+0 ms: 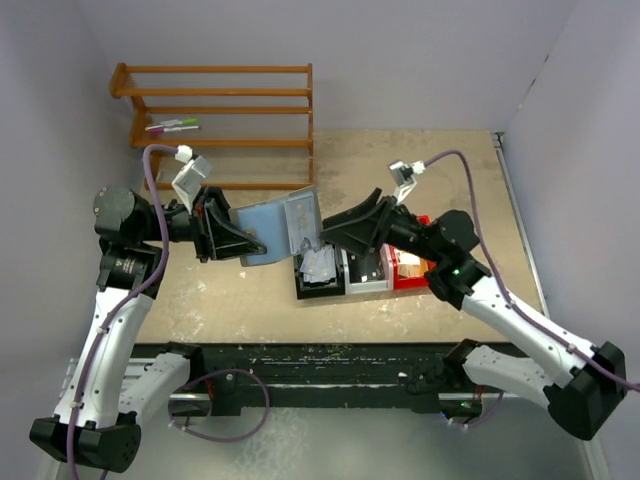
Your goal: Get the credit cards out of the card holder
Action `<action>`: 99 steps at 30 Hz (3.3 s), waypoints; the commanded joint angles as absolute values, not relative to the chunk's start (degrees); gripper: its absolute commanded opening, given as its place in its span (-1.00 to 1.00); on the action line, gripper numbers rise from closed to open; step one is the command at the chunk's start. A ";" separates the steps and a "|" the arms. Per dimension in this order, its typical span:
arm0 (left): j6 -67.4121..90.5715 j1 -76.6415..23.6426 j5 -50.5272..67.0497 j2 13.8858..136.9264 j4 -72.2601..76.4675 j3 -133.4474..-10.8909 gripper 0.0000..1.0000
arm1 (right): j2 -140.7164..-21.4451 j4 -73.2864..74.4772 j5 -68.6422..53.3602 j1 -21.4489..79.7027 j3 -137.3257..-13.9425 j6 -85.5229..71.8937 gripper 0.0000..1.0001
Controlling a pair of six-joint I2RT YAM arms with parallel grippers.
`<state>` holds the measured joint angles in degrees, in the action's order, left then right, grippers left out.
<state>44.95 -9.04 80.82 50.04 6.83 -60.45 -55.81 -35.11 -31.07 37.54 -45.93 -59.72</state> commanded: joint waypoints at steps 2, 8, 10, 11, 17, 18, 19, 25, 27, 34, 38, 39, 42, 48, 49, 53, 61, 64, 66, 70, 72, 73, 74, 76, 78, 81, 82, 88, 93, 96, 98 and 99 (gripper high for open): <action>47.44 -9.14 79.81 49.88 12.54 -60.85 -1.00 | -60.84 -45.58 -31.33 42.45 -49.05 -61.42 0.87; 47.58 -9.14 79.98 49.77 12.75 -60.74 -1.00 | -62.57 -53.94 -32.50 43.86 -48.29 -64.95 0.35; 46.16 -9.14 80.15 49.86 11.54 -60.51 -1.00 | -61.63 -51.97 -32.60 43.90 -48.54 -63.81 -0.33; 44.38 -9.14 80.16 49.90 9.90 -60.57 -0.97 | -60.92 -49.61 -32.68 43.86 -48.83 -62.94 -0.65; 23.71 -9.14 78.03 51.28 -13.00 -63.68 0.53 | -58.69 -22.99 -37.00 43.75 -59.76 -50.29 -1.00; 20.61 -9.12 77.38 51.56 -16.20 -64.63 0.63 | -59.98 -13.82 -37.84 43.82 -64.00 -43.48 -1.00; 17.66 -9.14 77.26 51.99 -18.79 -65.41 0.69 | -61.34 -5.28 -37.35 43.78 -68.02 -38.15 -1.00; 6.36 -9.14 75.33 53.44 -27.75 -70.48 0.79 | -69.31 25.34 -37.79 43.85 -80.33 -22.00 -1.00; 2.93 -9.14 74.84 53.70 -30.07 -72.00 0.80 | -70.49 28.50 -37.70 43.87 -82.00 -19.65 -1.00; -0.05 -9.14 73.18 54.28 -32.02 -72.09 0.82 | -73.49 33.90 -38.20 44.70 -86.29 -15.26 -1.00; -1.80 -9.14 72.01 56.21 -31.90 -69.61 0.81 | -75.79 34.76 -38.53 46.57 -87.98 -13.61 -1.00; -2.71 -9.14 71.84 57.06 -32.67 -69.51 0.80 | -76.29 34.57 -39.03 46.96 -88.12 -13.39 -1.00; -4.60 -9.14 73.98 59.03 -35.05 -69.78 0.79 | -77.69 33.15 -40.59 48.35 -88.35 -13.31 -1.00; -3.74 -9.14 79.03 59.00 -35.89 -67.78 0.71 | -81.81 34.47 -41.93 50.60 -91.84 -11.51 -1.00; -3.63 -9.15 79.84 58.87 -36.13 -67.04 0.69 | -82.49 34.72 -42.11 50.82 -92.35 -11.15 -1.00; -4.35 -9.22 81.74 58.54 -37.62 -64.78 0.52 | -84.86 35.46 -42.64 51.24 -94.21 -10.47 -1.00; -7.00 -9.22 81.12 59.02 -40.10 -64.67 -0.49 | -85.35 31.01 -41.51 51.24 -94.51 -12.60 -0.88; -3.38 -9.22 79.58 58.55 -36.54 -64.70 -0.81 | -81.49 23.58 -40.41 51.24 -89.43 -19.57 -0.26; 1.71 -9.16 78.10 57.70 -32.13 -64.43 -0.89 | -77.16 13.38 -35.57 51.24 -82.91 -26.22 0.10; 17.50 -9.23 76.03 54.84 -17.05 -61.29 -0.98 | -67.88 -16.39 -28.93 51.27 -63.45 -41.12 0.35; 26.58 -9.22 74.56 53.54 -8.30 -59.84 -1.00 | -63.96 -33.99 -25.40 51.31 -53.89 -48.48 0.36; 29.72 -9.23 73.89 53.27 -5.55 -59.28 -1.00 | -62.81 -39.92 -23.84 51.33 -50.28 -52.18 0.35; 32.64 -9.16 73.17 53.07 -3.28 -58.90 -1.00 | -62.27 -45.76 -22.69 51.40 -47.16 -53.74 0.34; 37.86 -9.23 71.98 52.93 0.65 -58.24 -1.00 | -62.56 -52.41 -21.74 51.41 -43.96 -57.22 0.32; 42.30 -9.23 70.74 52.65 4.15 -57.08 -1.00 | -63.97 -55.84 -22.30 51.77 -43.25 -59.06 0.30; 47.12 -9.23 69.37 52.21 7.62 -55.92 -1.00 | -66.42 -58.84 -22.64 52.60 -43.65 -60.04 0.18; 48.10 -9.18 69.41 52.15 8.53 -55.63 -1.00 | -66.68 -59.22 -22.75 52.66 -43.86 -60.11 0.07; 41.85 -9.22 72.55 52.12 1.27 -56.39 -0.23 | -64.78 -45.53 -27.20 52.57 -47.96 -56.47 -1.00; 22.25 -9.23 76.78 53.39 -15.44 -62.03 0.32 | -68.14 -8.03 -38.27 52.56 -64.79 -37.50 -1.00; 8.99 -9.23 79.51 55.46 -26.46 -65.58 0.30 | -75.80 13.75 -42.46 52.56 -77.11 -25.35 -1.00; -3.88 -9.29 80.38 57.96 -37.54 -68.92 0.24 | -79.92 24.51 -40.58 52.60 -83.82 -18.40 -1.00; -8.77 -9.31 80.45 59.27 -42.35 -70.58 0.20 | -81.68 28.26 -40.92 52.56 -86.18 -16.48 -1.00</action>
